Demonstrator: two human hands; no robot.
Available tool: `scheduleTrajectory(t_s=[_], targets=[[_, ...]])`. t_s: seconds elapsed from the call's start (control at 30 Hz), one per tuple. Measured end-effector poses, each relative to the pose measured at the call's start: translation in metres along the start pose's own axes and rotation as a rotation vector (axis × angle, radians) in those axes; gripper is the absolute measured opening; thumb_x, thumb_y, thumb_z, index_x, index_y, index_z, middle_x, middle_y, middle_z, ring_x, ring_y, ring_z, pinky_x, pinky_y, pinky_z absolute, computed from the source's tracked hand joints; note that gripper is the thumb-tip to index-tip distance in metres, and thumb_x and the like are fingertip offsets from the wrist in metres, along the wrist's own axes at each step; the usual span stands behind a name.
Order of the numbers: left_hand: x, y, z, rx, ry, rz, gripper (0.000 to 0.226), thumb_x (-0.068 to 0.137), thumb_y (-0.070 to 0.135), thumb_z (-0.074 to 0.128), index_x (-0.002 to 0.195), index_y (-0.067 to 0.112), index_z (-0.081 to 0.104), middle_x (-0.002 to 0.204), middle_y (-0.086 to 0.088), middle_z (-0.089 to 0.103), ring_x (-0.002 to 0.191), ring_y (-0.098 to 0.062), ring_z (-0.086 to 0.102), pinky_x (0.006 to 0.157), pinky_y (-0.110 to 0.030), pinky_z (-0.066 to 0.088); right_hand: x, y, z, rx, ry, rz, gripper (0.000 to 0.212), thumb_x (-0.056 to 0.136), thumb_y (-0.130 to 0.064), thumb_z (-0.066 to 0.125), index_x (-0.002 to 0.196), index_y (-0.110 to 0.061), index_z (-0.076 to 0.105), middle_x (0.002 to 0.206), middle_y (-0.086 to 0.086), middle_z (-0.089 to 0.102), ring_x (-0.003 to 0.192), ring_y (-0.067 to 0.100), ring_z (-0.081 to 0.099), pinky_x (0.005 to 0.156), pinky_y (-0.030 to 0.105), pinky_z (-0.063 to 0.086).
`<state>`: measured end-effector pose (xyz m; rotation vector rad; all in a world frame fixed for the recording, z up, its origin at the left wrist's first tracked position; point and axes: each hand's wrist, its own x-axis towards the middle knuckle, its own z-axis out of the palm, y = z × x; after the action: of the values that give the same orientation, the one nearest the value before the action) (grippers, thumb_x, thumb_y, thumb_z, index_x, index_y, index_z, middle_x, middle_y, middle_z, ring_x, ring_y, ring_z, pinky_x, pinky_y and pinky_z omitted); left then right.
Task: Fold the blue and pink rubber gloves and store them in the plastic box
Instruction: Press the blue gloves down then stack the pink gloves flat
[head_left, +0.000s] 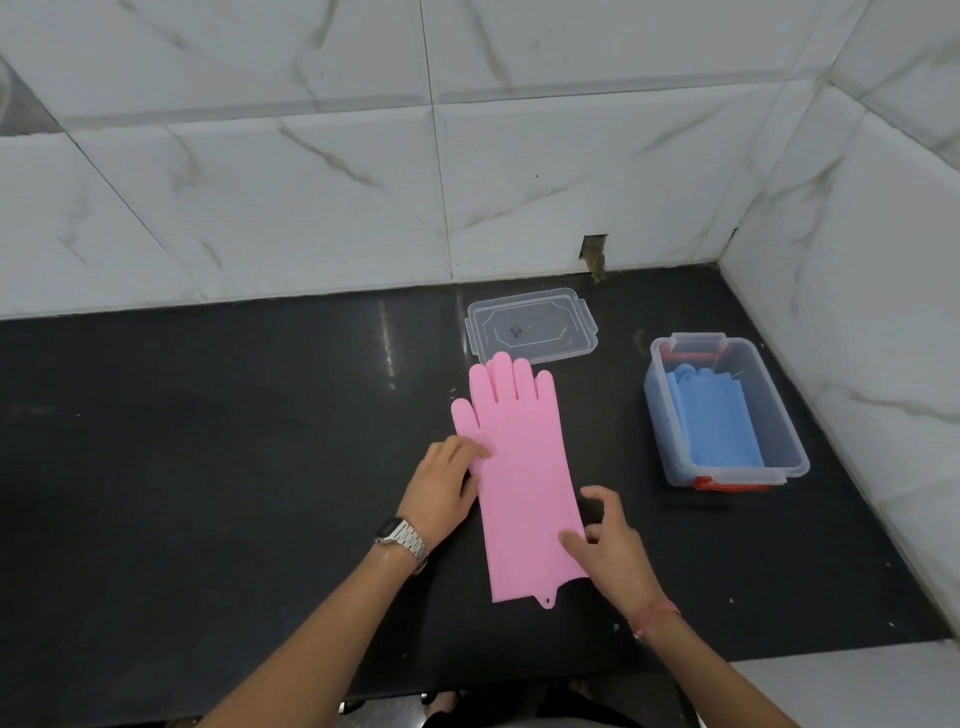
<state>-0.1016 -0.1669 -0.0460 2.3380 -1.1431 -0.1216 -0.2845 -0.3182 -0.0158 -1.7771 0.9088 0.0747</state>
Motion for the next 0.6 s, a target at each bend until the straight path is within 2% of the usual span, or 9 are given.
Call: scheduleTrajectory(t_s=[0.1,0.17,0.23,0.33,0.4,0.47,0.5,0.53,0.6], targets=[[-0.013,-0.007,-0.003,0.034,-0.093,0.151,0.057,0.076,-0.008,0.049,0.123,0.023,0.057,0.131,0.005,0.053,0.120,-0.019,0.048,0.099,-0.034,0.043,-0.013,-0.013,-0.004,0.204,-0.061,-0.049,0.040,0.092,-0.015,0.061,0.121,-0.039,0.049,0.106,-0.014,0.064,0.091,0.009,0.065,0.062,0.015,0.055],[-0.022,-0.011,-0.003,0.038,-0.176,0.196,0.072,0.070,-0.008,0.046,0.132,0.029,0.049,0.142,0.009,0.044,0.131,-0.014,0.039,0.104,-0.032,0.036,-0.019,-0.025,-0.007,0.356,-0.164,-0.018,0.027,0.094,-0.013,0.056,0.107,-0.034,0.068,0.098,-0.008,0.066,0.079,0.008,0.064,0.056,0.019,0.050],[-0.031,-0.014,0.000,0.003,-0.247,0.230,0.081,0.068,-0.001,0.048,0.139,0.035,0.038,0.148,0.013,0.036,0.138,-0.009,0.030,0.107,-0.030,0.029,-0.022,-0.035,-0.008,0.526,-0.236,0.014,0.026,0.095,-0.010,0.054,0.099,-0.025,0.075,0.083,-0.001,0.066,0.066,0.011,0.055,0.051,0.024,0.040],[-0.040,-0.008,0.006,-0.094,-0.302,0.254,0.079,0.075,0.023,0.061,0.146,0.035,0.028,0.150,0.017,0.032,0.140,-0.001,0.024,0.112,-0.023,0.018,-0.020,-0.047,-0.008,0.889,-0.321,0.109,0.023,0.093,-0.007,0.055,0.105,-0.010,0.075,0.083,0.007,0.066,0.063,0.012,0.054,0.049,0.020,0.040],[-0.043,-0.004,0.011,-0.171,-0.276,0.200,0.065,0.081,0.036,0.065,0.140,0.034,0.038,0.139,0.022,0.043,0.129,0.009,0.035,0.107,-0.018,0.025,-0.017,-0.054,-0.008,1.037,-0.342,0.148,0.025,0.092,-0.009,0.054,0.107,-0.008,0.074,0.084,0.008,0.065,0.060,0.009,0.052,0.045,0.017,0.040],[-0.042,0.004,0.012,-0.257,-0.173,0.065,0.026,0.090,0.036,0.059,0.115,0.030,0.056,0.104,0.026,0.059,0.094,0.013,0.052,0.085,-0.019,0.041,-0.011,-0.059,-0.010,1.114,-0.324,0.175,0.029,0.093,-0.006,0.047,0.110,-0.009,0.070,0.094,0.008,0.070,0.062,0.009,0.052,0.047,0.017,0.042],[-0.041,0.009,0.011,-0.328,-0.109,-0.031,0.015,0.093,0.037,0.054,0.101,0.025,0.059,0.082,0.025,0.061,0.074,0.009,0.054,0.070,-0.019,0.042,-0.008,-0.061,-0.011,1.135,-0.313,0.181,0.033,0.091,-0.001,0.042,0.114,-0.009,0.064,0.104,0.010,0.072,0.063,0.010,0.051,0.048,0.017,0.043],[-0.039,0.012,0.011,-0.401,-0.039,-0.132,0.021,0.095,0.038,0.051,0.094,0.020,0.060,0.066,0.022,0.059,0.060,0.005,0.053,0.060,-0.016,0.039,-0.004,-0.063,-0.012,1.141,-0.305,0.182,0.037,0.089,0.005,0.037,0.117,-0.007,0.059,0.113,0.012,0.071,0.064,0.010,0.050,0.049,0.017,0.043],[-0.032,0.017,0.007,-0.469,0.017,-0.250,0.031,0.097,0.042,0.046,0.104,0.017,0.062,0.061,0.016,0.061,0.055,-0.001,0.055,0.052,-0.013,0.040,0.006,-0.066,-0.015,1.070,-0.285,0.172,0.040,0.086,0.013,0.036,0.112,-0.002,0.062,0.119,0.012,0.068,0.066,0.009,0.048,0.053,0.017,0.041]])
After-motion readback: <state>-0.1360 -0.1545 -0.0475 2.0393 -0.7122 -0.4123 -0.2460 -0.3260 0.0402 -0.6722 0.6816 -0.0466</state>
